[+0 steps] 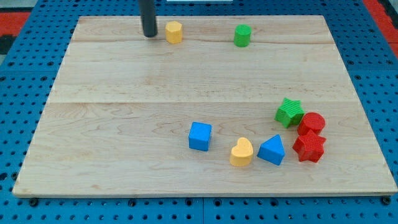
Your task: Slide the blue cube to horizontal left of hexagon
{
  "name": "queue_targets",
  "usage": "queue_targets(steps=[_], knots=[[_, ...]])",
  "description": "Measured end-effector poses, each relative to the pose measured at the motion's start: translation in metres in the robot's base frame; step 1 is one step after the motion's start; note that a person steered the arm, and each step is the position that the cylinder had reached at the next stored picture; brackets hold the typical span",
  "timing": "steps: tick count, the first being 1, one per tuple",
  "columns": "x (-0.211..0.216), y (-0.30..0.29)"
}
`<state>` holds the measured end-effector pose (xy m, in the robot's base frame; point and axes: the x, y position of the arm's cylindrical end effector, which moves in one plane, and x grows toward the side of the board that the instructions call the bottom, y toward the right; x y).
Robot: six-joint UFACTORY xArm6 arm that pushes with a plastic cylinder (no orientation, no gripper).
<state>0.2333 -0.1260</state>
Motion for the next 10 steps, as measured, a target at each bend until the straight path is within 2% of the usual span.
queue_targets(steps=[1,2,3,4,6,7,9,10], knots=[[-0.003,0.028],[0.029,0.052],[0.038,0.052],[0.090,0.052],[0.234,0.202],[0.287,0.175],[0.269,0.009],[0.337,0.033]])
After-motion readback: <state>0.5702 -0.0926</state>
